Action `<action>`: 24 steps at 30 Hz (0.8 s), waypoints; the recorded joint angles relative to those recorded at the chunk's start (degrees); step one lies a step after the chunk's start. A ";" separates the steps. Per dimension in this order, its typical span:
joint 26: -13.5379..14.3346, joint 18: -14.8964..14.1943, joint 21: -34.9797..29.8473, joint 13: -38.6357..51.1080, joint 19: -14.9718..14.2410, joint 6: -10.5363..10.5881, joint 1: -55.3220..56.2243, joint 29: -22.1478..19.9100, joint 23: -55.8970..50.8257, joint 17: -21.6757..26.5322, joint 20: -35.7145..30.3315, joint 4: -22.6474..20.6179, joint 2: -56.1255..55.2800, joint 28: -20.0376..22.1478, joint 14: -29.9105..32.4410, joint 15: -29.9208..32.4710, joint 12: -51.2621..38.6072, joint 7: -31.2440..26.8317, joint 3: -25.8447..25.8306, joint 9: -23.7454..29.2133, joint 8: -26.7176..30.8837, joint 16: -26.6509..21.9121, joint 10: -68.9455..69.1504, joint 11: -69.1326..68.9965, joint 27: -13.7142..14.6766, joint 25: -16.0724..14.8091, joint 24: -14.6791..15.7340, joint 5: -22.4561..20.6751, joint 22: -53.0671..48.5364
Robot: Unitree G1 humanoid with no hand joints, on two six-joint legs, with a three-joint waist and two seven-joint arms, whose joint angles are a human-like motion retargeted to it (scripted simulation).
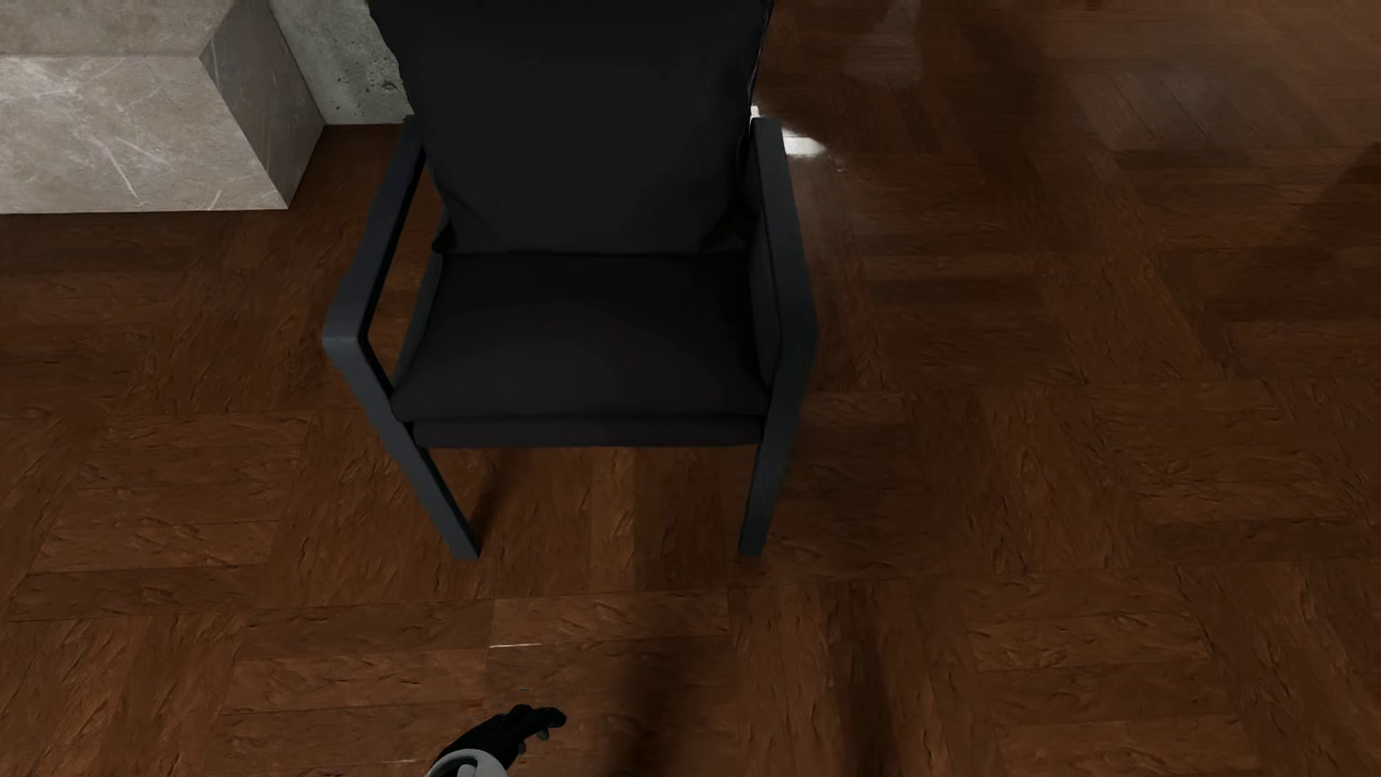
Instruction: Approach the dark chair
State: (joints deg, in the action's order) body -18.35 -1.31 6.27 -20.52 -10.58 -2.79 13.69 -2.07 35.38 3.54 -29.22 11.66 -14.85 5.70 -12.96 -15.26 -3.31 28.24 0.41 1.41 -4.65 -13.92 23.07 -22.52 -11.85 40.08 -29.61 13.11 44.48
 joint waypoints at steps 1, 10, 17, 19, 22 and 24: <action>-1.12 -0.73 -0.12 0.56 0.98 -0.12 -0.02 -0.24 -0.46 -0.72 1.32 1.06 0.72 0.43 0.64 -0.42 1.25 -0.15 0.09 -0.01 -0.78 0.71 -0.02 1.13 0.40 -0.80 0.76 -1.01 1.11; -3.95 -2.07 -5.10 3.32 8.76 2.95 9.65 -2.08 0.94 -2.12 -1.64 11.47 0.38 2.07 6.03 -2.50 5.22 -10.84 -0.04 1.93 -9.26 2.58 4.42 2.30 0.95 -3.01 0.39 -11.84 4.98; -4.22 -0.26 -8.80 6.52 10.15 5.14 14.84 -1.38 2.82 1.81 -3.36 -1.54 -0.20 -1.41 -3.44 -3.33 3.14 -14.37 1.22 2.28 -15.49 2.24 17.07 1.71 -0.26 -3.10 -4.63 -9.78 0.17; -3.18 4.98 -9.08 7.73 10.15 5.40 11.52 -2.62 1.37 2.06 -1.99 -5.67 0.43 -2.13 -2.88 -2.94 4.50 -15.64 0.97 1.66 -15.96 2.67 12.29 2.81 0.60 -4.26 -2.51 -9.82 -0.21; -2.52 5.65 -8.32 8.73 9.81 5.21 5.69 -4.39 -0.63 1.72 -3.72 -6.96 1.20 -4.18 -2.35 -2.21 4.97 -13.76 0.51 0.85 -14.98 3.75 2.80 3.55 1.19 -5.77 -0.66 -9.69 2.43; -2.76 5.19 -7.82 8.10 9.74 4.49 4.51 -5.57 -1.66 0.65 -6.94 -7.80 0.73 -4.99 -1.43 -2.57 3.26 -13.06 0.11 0.59 -14.54 3.89 0.74 2.37 1.61 -6.41 -0.91 -8.76 5.09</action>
State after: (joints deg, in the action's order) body -21.11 3.88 -1.55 -12.42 -0.84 1.70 18.19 -7.64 33.72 4.19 -36.16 3.87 -14.12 0.71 -14.39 -17.83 -0.05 15.18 0.52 2.00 -19.19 -10.03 23.81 -20.14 -10.23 33.66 -30.51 4.36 49.56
